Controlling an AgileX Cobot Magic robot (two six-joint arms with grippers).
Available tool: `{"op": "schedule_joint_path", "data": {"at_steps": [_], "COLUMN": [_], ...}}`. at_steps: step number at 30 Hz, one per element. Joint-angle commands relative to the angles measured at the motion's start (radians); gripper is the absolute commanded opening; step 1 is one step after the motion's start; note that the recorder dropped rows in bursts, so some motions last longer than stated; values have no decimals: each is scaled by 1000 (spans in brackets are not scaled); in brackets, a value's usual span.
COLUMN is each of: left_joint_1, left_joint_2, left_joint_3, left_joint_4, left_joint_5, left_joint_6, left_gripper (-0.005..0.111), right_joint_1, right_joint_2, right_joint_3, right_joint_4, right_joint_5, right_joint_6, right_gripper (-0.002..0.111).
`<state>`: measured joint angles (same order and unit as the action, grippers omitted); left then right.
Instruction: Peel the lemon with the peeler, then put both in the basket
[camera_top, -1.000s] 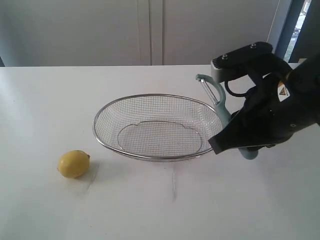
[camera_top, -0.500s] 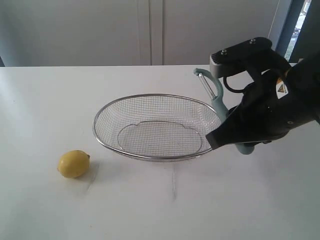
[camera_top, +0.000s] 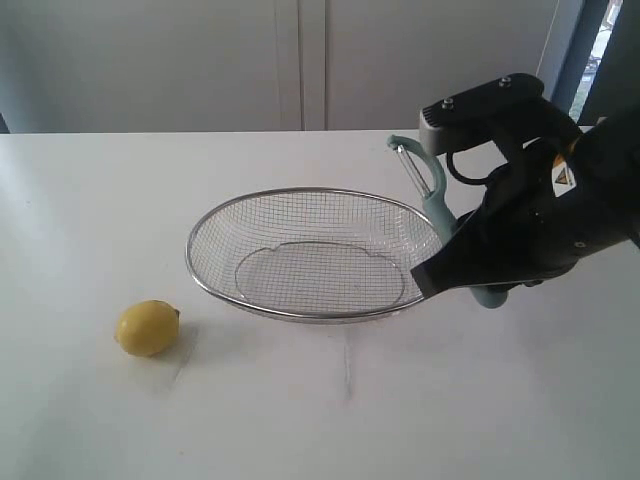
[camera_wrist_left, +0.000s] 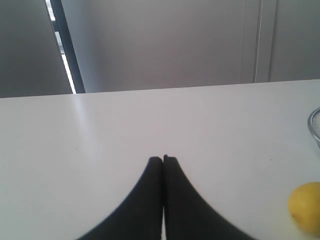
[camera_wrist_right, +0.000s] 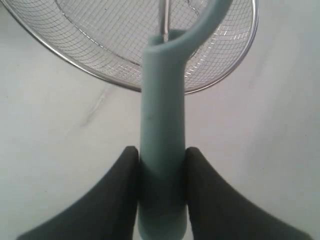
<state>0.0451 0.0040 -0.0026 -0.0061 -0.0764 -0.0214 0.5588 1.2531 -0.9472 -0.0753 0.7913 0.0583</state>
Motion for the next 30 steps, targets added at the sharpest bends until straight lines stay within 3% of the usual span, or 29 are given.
{"op": "schedule_joint_path", "data": {"at_steps": [1, 6, 18, 30], "left_joint_1": [4, 4, 4, 4], "left_joint_2": [-4, -4, -4, 13], "left_joint_3": [3, 3, -218, -258], "left_joint_4": [0, 0, 0, 0], "left_joint_5": [-28, -24, 218, 207], "left_joint_6": [-4, -8, -6, -6], "left_gripper": [0, 0, 0, 0], "right_joint_1": [-1, -1, -1, -1], "right_joint_2": [-7, -7, -7, -7], "right_joint_3": [-9, -9, -9, -9], "right_joint_4": [-3, -3, -3, -3], "right_joint_5": [-9, -9, -9, -5], "right_joint_6": [-9, -9, -9, -9], "right_gripper": [1, 1, 1, 1]}}
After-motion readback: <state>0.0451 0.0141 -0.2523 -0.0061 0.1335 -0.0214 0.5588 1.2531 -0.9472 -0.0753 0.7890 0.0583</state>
